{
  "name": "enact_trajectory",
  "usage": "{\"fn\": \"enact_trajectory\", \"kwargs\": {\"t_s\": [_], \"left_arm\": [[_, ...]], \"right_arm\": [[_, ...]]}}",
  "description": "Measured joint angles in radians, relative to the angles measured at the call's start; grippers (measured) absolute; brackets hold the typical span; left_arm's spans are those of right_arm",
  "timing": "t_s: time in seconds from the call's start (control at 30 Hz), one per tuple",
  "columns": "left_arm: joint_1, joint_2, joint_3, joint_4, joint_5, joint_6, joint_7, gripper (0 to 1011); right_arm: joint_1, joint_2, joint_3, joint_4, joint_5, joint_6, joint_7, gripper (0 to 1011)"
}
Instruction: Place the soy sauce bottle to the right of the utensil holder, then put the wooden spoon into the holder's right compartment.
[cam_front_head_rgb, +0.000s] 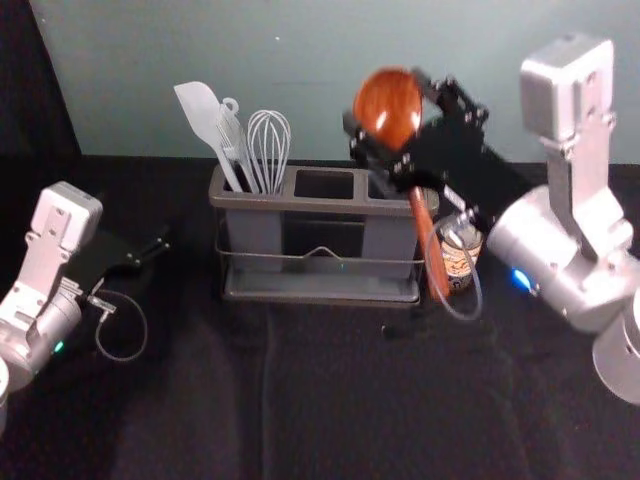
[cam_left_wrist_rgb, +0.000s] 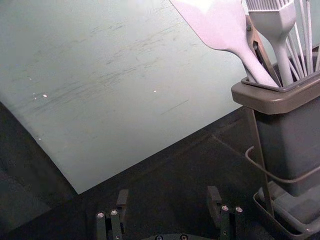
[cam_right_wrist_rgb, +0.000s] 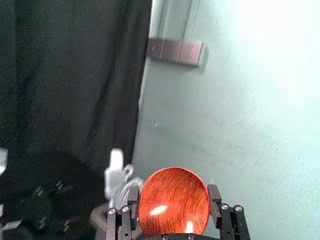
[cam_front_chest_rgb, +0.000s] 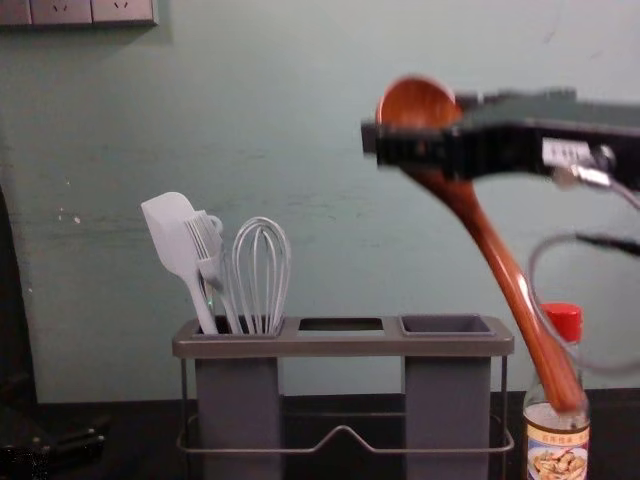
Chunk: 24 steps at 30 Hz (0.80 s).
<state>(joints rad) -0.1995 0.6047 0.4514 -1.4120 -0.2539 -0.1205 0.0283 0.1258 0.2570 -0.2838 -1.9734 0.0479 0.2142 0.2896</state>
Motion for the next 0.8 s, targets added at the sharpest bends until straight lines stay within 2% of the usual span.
{"fn": "enact_trajectory", "kwargs": {"t_s": [0.23,0.37,0.53,0.8], "left_arm": [[0.000,0.000,0.000,0.000,0.000,0.000,0.000,1005],[0.000,0.000,0.000,0.000,0.000,0.000,0.000,1005],[0.000,0.000,0.000,0.000,0.000,0.000,0.000,1005],[0.000,0.000,0.000,0.000,0.000,0.000,0.000,1005]], "right_arm": [[0.097,-0.030,-0.018,0.083,-0.030,-0.066,-0.034,839],[0.148,-0.034,-0.027,0.133,-0.041,-0.089,-0.032,839],[0.203,-0.031,-0.035,0.194,-0.040,-0.110,-0.008,840],[0.302,-0.020,-0.059,0.323,-0.001,-0.156,0.058,840]]}}
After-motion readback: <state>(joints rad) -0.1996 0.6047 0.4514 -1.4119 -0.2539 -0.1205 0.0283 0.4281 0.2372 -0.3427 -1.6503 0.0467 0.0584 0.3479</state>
